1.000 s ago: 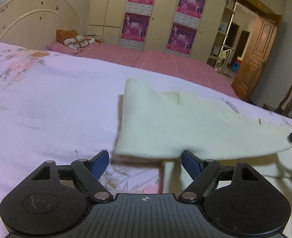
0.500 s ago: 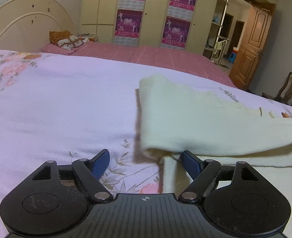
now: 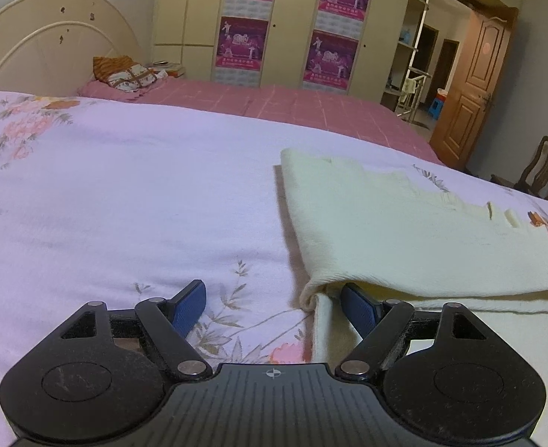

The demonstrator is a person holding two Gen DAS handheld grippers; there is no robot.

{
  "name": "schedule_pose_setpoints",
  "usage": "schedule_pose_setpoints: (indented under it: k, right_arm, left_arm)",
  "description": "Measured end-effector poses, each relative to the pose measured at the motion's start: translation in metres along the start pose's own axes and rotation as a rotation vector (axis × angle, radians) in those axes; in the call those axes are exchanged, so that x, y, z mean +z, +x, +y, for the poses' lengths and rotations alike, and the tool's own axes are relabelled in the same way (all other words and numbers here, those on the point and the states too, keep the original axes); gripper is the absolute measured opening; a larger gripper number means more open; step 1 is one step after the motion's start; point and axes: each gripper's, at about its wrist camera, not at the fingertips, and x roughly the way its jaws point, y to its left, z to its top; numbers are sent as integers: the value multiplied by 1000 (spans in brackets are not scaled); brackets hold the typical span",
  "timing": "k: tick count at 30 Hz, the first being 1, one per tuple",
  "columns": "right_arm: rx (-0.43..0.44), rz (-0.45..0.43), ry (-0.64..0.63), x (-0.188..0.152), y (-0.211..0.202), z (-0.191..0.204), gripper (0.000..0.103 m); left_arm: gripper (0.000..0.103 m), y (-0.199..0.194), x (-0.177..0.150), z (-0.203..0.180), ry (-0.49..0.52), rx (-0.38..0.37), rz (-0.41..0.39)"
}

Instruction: Fold small clothes

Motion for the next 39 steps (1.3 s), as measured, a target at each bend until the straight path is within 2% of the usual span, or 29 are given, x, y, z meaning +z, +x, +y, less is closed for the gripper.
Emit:
schedule_pose_setpoints:
  k: [19,22,23,24,25,26,29,32,34,36,37,39]
  right_arm:
    - [-36,43,12,-15,-9,-22,8]
    - [-45,64,19,-21,-5,-27,9]
    - [-49,69,25,-21,-4,-29,8]
    - [-49,58,34,-20,-7,-31,11]
    - [-54,32,30,-18,-13,-31,20]
    - [-59,4,9,-16,-18,-31,21]
    - [-45,-12,5,-11,-17,-31,19]
    - [-35,3,-4,-9,-7,-23,18]
    - [-40,17,-51,-11,1,-13,18]
    - [-55,50,-84,-14,11,-10,18]
    - [-56,73,-89,-16,14,-11,18]
    - [-48,90,-120,-20,13,-9,18]
  left_arm:
    - [80,-1,-1,1,29,3,6]
    - [80,-14,2,4,41,5,24]
    - [80,-27,4,4,40,-8,-6]
    - [80,-46,9,3,46,-36,-71]
    - [80,-56,14,0,53,-51,-104]
    - [80,-61,20,-4,63,-72,-120]
    - [80,-43,35,-22,85,-150,-124]
    - [80,-11,32,-38,93,-201,-80]
    - [80,4,22,-46,129,-186,-45]
    - [80,12,5,-53,187,-119,0]
    - [80,8,-3,-54,243,-87,-18]
    - [81,3,-6,-48,239,-67,-5]
